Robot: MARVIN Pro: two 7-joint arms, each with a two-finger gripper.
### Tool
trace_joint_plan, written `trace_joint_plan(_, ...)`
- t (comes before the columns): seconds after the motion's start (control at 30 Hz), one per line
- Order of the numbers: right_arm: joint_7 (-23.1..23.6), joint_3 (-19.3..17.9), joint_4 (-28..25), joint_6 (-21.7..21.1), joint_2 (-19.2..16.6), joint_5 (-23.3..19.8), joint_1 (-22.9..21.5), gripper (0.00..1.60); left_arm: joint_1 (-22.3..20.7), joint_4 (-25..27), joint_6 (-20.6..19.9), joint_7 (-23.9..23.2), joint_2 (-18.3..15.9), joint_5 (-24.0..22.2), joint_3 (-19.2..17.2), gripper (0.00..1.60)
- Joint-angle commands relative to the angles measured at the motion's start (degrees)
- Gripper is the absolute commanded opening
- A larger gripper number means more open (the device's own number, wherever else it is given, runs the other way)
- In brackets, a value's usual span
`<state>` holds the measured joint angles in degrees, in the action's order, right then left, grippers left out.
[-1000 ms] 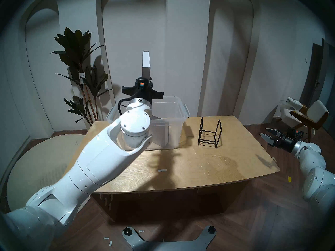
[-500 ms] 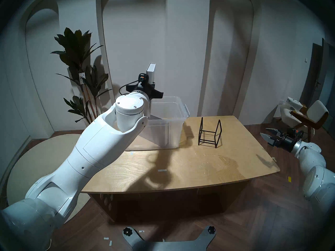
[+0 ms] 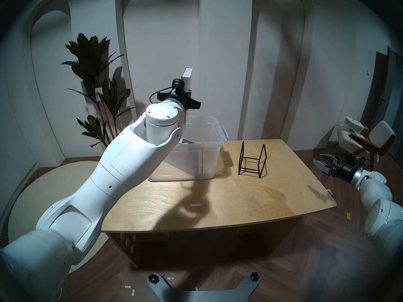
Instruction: Pack the books into the storage box
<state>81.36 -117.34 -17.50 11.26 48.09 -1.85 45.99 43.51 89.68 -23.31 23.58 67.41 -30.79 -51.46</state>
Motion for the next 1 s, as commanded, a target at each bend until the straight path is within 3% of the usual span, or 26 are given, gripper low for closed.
trace_joint_plan(0.0,0.3,0.2,0.5,0.4,-0.7,0.1,-1.8,1.60,-3.1,-1.5,1.0,-1.1,2.1,-0.5,-0.7,0.00)
trace_joint_plan(0.13,0.4,0.2,0.8,0.6,-0.7,0.2,-2.0,1.60,-2.7,-1.4,0.0,0.4,2.9,-0.7,-1.4,0.00)
trace_joint_plan(0.27,0.4,0.3,1.3,0.8,-0.8,0.4,-2.3,1.60,-1.9,-1.5,1.4,2.6,3.9,0.2,-1.7,0.00)
trace_joint_plan(0.67,0.7,0.4,3.0,1.6,-1.2,0.9,-3.4,1.60,-1.5,-5.4,4.4,2.4,6.6,-0.5,-0.9,0.00)
trace_joint_plan(0.97,0.7,0.4,3.3,1.8,-1.2,1.1,-3.7,1.60,-1.1,-7.9,2.1,10.3,11.8,0.0,-0.6,0.00)
